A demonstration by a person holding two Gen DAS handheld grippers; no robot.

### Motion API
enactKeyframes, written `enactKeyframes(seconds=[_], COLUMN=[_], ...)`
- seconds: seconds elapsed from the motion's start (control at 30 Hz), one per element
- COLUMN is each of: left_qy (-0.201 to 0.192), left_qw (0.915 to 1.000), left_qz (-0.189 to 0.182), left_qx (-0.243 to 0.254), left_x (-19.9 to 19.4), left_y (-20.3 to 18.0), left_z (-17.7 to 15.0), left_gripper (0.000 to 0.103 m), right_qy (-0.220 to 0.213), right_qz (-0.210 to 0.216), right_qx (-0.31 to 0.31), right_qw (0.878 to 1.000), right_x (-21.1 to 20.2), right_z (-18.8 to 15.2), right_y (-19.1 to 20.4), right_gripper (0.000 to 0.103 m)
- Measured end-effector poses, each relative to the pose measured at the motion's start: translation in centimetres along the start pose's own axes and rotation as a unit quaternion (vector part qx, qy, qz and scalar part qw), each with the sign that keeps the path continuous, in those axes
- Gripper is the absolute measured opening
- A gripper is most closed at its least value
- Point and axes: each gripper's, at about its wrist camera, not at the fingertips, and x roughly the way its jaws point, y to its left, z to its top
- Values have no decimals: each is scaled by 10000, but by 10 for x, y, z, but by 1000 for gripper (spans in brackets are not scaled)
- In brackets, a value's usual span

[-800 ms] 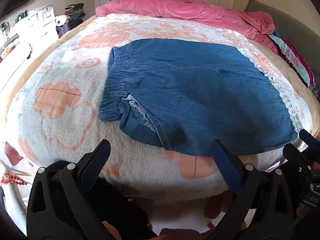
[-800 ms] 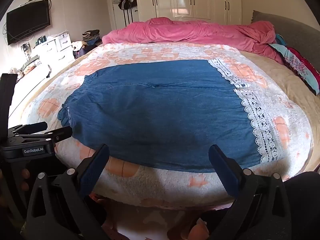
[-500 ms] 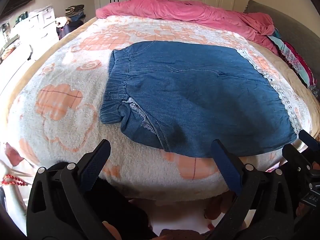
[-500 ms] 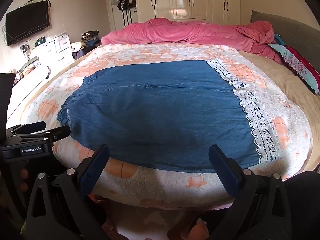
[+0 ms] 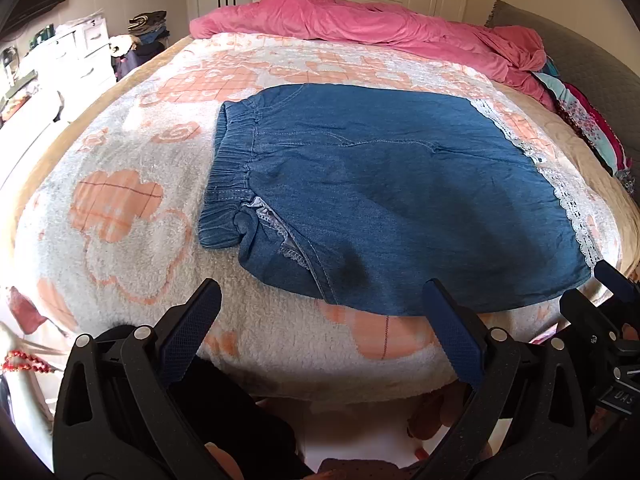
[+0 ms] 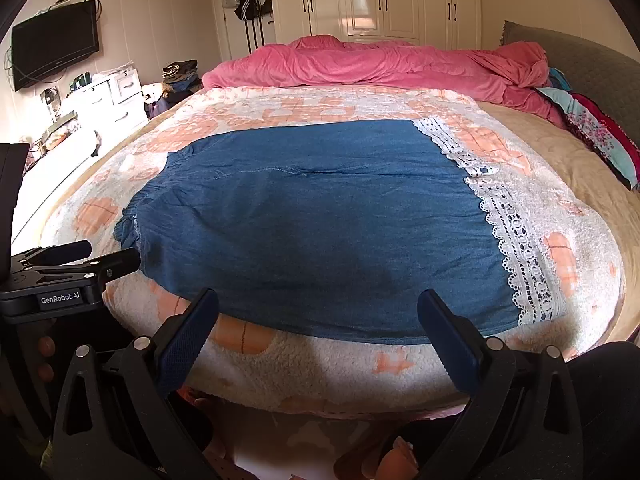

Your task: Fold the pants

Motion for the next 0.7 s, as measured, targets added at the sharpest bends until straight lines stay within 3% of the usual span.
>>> enactKeyframes(seconds=[0.7], left_qy=[-2], left_qw=[10000], left_qz=[-18], left_qx=[9], left_x=[0], left_y=[0], left_z=[0], left_gripper=[94], right_qy=[-3], right_qz=[-13], right_qx=[-16], right_qw=[10000], right_x=[1], right_z=[-2], right_y=[1], right_gripper=[99])
